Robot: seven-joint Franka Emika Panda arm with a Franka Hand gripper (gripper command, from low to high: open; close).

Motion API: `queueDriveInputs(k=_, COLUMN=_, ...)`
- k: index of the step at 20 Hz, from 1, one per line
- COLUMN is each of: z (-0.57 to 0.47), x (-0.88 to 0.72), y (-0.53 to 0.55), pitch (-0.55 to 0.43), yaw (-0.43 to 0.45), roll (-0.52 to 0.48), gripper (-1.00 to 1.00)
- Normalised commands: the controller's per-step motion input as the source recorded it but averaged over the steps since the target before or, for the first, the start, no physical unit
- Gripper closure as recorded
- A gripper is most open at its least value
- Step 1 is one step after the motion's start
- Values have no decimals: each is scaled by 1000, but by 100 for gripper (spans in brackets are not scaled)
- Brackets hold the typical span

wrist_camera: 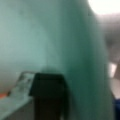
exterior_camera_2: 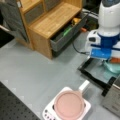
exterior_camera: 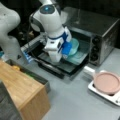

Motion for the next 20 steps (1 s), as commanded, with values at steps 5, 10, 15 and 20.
queueDriveInputs(k=5, z=-10, x=85, y=29, pitch=16, yaw=-51, roll=-30, gripper=100)
queueDriveInputs(k=10, z=53, x=112, y=-45, pitch=58, yaw=-37, roll=-28, gripper=100)
queueDriveInputs(k=15, z=204, x=246, y=-166, pitch=112, yaw=-6, roll=-32, gripper=100)
queueDriveInputs(k=20, z=287, x=433, y=-246, pitch=184, yaw=22, roll=-84, gripper=100)
